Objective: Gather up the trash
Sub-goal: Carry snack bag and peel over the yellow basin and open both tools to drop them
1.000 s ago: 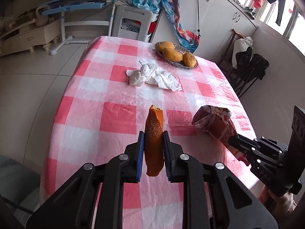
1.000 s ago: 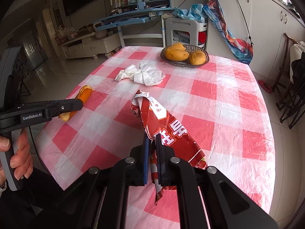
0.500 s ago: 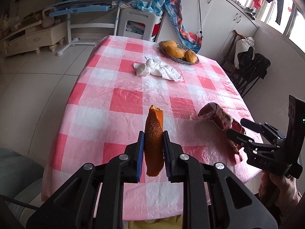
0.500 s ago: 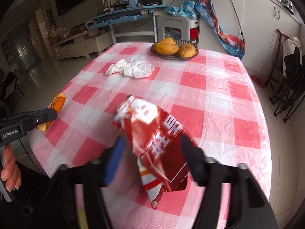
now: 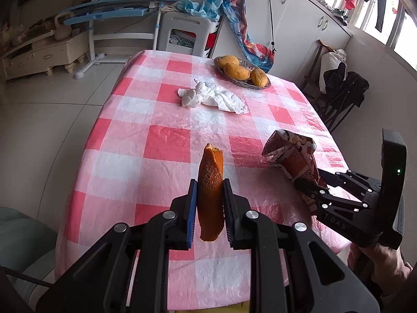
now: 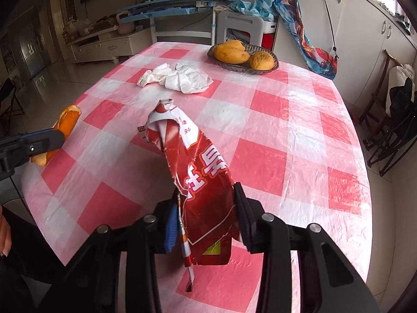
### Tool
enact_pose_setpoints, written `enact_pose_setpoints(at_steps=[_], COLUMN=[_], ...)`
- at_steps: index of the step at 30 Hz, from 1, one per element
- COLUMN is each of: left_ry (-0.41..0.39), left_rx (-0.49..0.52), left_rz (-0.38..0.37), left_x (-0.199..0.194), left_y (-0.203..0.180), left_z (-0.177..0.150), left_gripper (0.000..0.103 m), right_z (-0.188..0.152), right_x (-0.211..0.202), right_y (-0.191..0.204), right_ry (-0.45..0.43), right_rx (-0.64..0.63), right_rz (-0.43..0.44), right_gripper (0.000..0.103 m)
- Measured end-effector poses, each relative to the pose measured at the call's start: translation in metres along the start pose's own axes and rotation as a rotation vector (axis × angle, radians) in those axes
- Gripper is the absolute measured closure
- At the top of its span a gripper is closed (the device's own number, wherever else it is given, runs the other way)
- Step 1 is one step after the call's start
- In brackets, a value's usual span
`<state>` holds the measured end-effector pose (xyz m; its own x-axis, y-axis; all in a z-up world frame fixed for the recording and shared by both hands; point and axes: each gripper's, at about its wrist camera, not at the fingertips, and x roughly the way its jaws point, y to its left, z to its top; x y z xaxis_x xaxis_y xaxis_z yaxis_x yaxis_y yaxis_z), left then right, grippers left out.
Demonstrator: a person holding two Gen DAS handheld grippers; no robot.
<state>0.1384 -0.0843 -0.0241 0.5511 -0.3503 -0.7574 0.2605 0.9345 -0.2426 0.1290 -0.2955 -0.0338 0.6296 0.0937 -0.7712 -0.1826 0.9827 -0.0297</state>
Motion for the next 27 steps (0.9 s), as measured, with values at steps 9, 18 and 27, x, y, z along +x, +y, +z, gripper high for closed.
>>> enact_pose_setpoints(at_steps=[9,18,27], left_ry=[-0.031,-0.059,-0.084], left_rx=[-0.003,0.019,0.058], left_rz=[-0.004,0.009,0.021], left_x=[-0.009,-0.021,-0.033], left_y=[-0.003,-0.008,-0.017], left_z=[0.0,-0.001,-0.004], left_gripper=[0.085,0.085,0.085], right_z=[0.001,-0.004,-0.02], right_x=[-0.028,-0.047,-0.057], right_y=[-0.005,-0.005,0.011], right_ry=[-0.085,-0.125,-0.132], right_rx=[0.056,0.076,0.08], right_rz=[0.05,0.081,0.132], right_gripper=[0.077,0.077,0.077])
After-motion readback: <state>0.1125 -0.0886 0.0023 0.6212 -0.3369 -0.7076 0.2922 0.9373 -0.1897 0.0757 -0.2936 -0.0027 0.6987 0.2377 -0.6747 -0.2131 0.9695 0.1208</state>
